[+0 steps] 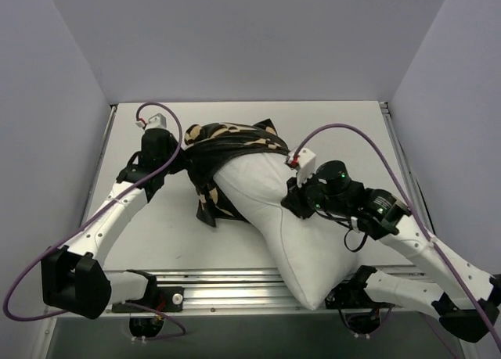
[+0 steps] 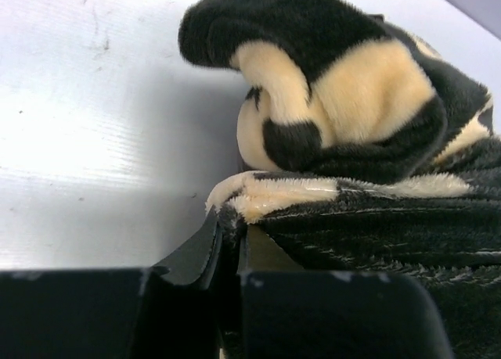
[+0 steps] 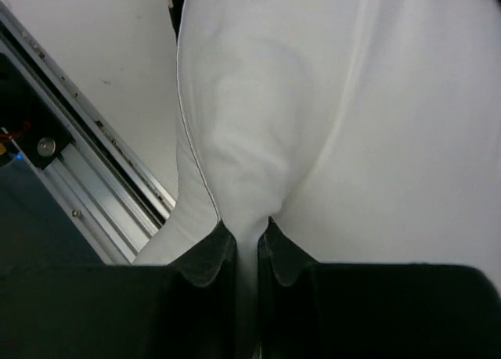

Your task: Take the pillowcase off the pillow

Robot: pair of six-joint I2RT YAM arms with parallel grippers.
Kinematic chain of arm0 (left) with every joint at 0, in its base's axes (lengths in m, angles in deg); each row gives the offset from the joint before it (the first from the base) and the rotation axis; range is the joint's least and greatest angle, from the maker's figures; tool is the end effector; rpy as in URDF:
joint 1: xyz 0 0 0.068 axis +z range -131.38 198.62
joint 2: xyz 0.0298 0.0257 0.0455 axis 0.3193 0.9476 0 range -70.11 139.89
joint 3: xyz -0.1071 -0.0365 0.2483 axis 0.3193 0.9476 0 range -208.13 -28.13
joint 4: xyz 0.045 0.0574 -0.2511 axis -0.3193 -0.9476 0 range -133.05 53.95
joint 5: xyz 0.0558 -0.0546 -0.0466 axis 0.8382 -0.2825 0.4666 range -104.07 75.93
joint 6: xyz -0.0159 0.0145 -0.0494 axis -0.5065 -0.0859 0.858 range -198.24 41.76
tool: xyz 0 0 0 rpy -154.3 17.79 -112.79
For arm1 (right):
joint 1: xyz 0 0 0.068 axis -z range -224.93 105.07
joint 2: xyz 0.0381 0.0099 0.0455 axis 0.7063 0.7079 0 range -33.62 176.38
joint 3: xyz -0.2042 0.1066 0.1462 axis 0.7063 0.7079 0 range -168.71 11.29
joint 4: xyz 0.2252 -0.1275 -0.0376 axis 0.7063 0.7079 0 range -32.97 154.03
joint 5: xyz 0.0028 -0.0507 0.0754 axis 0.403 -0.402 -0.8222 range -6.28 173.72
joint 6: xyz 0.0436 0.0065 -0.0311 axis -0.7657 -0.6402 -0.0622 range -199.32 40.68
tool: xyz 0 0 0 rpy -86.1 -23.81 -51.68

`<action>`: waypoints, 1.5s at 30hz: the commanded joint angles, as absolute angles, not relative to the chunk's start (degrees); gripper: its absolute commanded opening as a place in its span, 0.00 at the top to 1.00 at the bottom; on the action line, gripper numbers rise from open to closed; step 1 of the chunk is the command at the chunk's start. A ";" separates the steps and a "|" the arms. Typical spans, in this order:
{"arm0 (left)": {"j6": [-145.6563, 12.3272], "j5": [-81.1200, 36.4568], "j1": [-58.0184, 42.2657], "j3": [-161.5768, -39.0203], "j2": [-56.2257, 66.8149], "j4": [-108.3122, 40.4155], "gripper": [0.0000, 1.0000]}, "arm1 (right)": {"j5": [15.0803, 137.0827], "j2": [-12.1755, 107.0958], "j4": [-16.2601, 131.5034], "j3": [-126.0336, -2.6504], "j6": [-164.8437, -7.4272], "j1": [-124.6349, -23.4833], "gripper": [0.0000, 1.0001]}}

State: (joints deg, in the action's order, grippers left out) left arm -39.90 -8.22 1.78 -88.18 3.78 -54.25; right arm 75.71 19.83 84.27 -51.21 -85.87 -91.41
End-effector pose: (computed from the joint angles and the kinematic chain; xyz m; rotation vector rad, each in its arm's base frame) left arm 0.2803 -0.0811 0.3088 -0.4631 2.1114 -0.4564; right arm 0.1335 0.1478 0.3893 -0.7610 1.8044 0.7546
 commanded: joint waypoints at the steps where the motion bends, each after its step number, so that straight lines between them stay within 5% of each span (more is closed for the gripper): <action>1: -40.88 -2.29 0.26 -85.18 -0.49 -53.97 0.96 | 65.10 25.78 82.60 -50.23 -84.24 -91.51 0.98; 4: -42.46 -1.86 -0.54 -81.75 -5.06 -58.80 0.75 | 59.13 29.74 82.17 -50.32 -84.50 -91.69 0.66; 5: -43.34 -1.33 -0.45 -81.22 -8.12 -59.86 0.58 | 57.02 29.92 81.21 -50.32 -84.77 -91.69 0.49; 10: -57.46 -3.78 -0.98 -85.77 -13.95 -58.47 0.29 | 66.20 27.47 78.21 -52.42 -90.02 -88.36 0.17; 20: -71.37 -13.81 -13.53 -111.23 8.42 -57.23 0.12 | 56.49 28.25 73.39 -48.13 -98.55 -59.99 0.07; 27: -75.34 -16.44 -22.42 -127.68 28.66 -64.70 0.11 | 47.69 30.62 64.68 -40.31 -105.69 -56.62 0.05; 32: -74.21 -16.27 -23.21 -130.00 36.31 -66.20 0.20 | 47.51 32.12 61.96 -36.79 -104.81 -56.88 0.00; 40: -70.78 -10.04 -21.02 -119.37 28.70 -59.00 0.95 | 46.81 38.71 57.65 -36.43 -102.61 -68.10 0.00; 45: -67.71 -5.90 -19.17 -110.77 22.54 -54.44 0.98 | 47.77 40.91 57.64 -38.89 -100.60 -75.68 0.01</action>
